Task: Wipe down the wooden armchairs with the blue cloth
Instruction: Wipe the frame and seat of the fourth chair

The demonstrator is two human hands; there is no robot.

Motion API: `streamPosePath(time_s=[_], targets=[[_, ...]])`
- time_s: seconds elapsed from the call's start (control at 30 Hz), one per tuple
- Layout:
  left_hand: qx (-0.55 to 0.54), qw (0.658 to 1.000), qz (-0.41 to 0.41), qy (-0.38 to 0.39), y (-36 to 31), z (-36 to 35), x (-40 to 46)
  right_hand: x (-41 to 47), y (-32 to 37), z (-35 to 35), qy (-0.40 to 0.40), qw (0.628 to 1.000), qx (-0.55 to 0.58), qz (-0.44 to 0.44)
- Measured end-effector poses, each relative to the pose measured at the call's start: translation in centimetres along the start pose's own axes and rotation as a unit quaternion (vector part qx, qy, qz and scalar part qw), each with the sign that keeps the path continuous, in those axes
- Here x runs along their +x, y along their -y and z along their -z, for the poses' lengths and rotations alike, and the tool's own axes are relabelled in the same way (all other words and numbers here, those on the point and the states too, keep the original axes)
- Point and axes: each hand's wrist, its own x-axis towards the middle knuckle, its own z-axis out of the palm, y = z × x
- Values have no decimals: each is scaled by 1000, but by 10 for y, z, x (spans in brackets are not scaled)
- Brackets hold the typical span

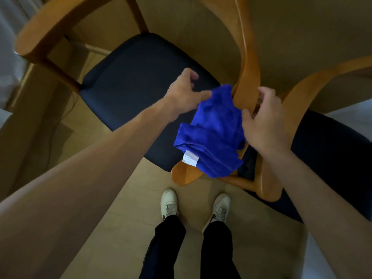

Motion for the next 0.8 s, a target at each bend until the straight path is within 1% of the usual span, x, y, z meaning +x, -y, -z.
streamPosePath(time_s=[0.03, 0.07, 0.1, 0.13, 0.17, 0.2, 0.23, 0.27, 0.3, 0.37, 0.43, 0.5, 0.53, 0.6, 0.63, 0.7, 0.73, 0.77, 0.8], targets=[[67, 998, -3, 2, 4, 1, -1, 3, 0, 2, -25, 999, -27, 18], [118, 993, -5, 1, 10, 0, -5, 4, 0, 3, -42, 996, -37, 64], [145, 989, -1, 10, 16, -3, -13, 4, 2, 2, -40, 991, -32, 121], [151, 988, 7, 35, 23, -9, -23, 3, 3, -1, -16, 983, -28, 180], [161, 985, 9, 63, 31, -17, -35, 2, 2, -5, 25, 973, -29, 227], [182, 980, -5, 83, 39, -27, -47, 2, -1, -9, 72, 964, -35, 254], [207, 974, -30, 89, 48, -36, -60, 2, -3, -13, 107, 958, -44, 261], [216, 972, -59, 79, 57, -42, -72, 2, -5, -15, 123, 957, -50, 259], [205, 974, -79, 62, 63, -44, -83, 1, -6, -16, 120, 958, -50, 255], [142, 985, -85, 40, 74, -38, -97, -8, -8, -14, 106, 957, -29, 267], [98, 991, -65, 62, 83, -24, -105, -27, -12, -10, 141, 946, -2, 291], [55, 993, -28, 98, 88, -12, -108, -47, -18, -8, 197, 934, -30, 298], [14, 994, -12, 108, 88, -6, -108, -54, -22, -8, 209, 931, -53, 295], [-38, 994, 6, 103, 83, 4, -105, -59, -27, -7, 189, 938, -59, 285], [-27, 995, 3, 91, 80, 8, -101, -57, -28, -7, 174, 943, -42, 280], [16, 999, -20, 40, 68, 17, -91, -48, -26, -4, 168, 954, 10, 250], [5, 1000, -27, 13, 61, 22, -85, -42, -25, -1, 168, 961, 36, 218], [-33, 999, -31, 1, 54, 26, -78, -34, -25, 3, 160, 968, 54, 183], [-84, 996, -30, 12, 47, 29, -71, -26, -26, 7, 143, 977, 59, 149]])
